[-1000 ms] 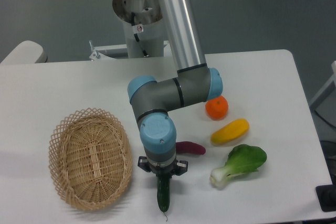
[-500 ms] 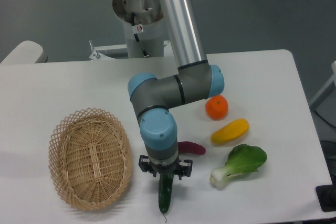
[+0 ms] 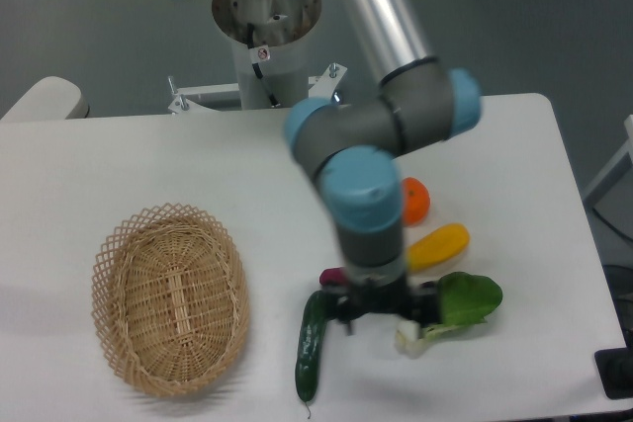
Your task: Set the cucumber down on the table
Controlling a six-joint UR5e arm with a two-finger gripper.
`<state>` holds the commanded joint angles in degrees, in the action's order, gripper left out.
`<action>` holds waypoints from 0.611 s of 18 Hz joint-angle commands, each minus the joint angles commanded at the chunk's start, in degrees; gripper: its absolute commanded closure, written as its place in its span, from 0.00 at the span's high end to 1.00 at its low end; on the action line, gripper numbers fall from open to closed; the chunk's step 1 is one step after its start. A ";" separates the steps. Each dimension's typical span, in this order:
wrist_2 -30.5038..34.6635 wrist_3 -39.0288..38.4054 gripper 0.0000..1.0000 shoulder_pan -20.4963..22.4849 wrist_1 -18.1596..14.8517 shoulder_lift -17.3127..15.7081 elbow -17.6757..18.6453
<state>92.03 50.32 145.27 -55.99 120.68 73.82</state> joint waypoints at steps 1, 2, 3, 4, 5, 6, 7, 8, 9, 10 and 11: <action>-0.26 3.69 1.00 0.97 0.00 -0.18 -0.08; -0.27 6.95 1.00 2.11 0.00 -0.26 0.00; -0.27 10.12 1.00 3.16 -0.09 -0.35 0.00; -0.27 13.45 1.00 4.39 -0.26 -0.70 0.00; -0.09 16.53 1.00 5.36 -0.44 -1.05 0.00; -0.18 19.00 1.00 6.42 -0.79 -1.23 0.09; -0.35 21.29 1.00 7.21 -1.66 -1.49 0.18; -0.62 24.35 1.00 8.00 -2.37 -2.28 0.27; -0.88 27.52 1.00 8.79 -2.90 -2.63 0.27; -1.58 30.33 1.00 9.50 -3.42 -2.90 0.35; -2.46 32.80 1.00 10.55 -3.86 -3.42 0.53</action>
<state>89.57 83.12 155.82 -59.85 117.25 74.35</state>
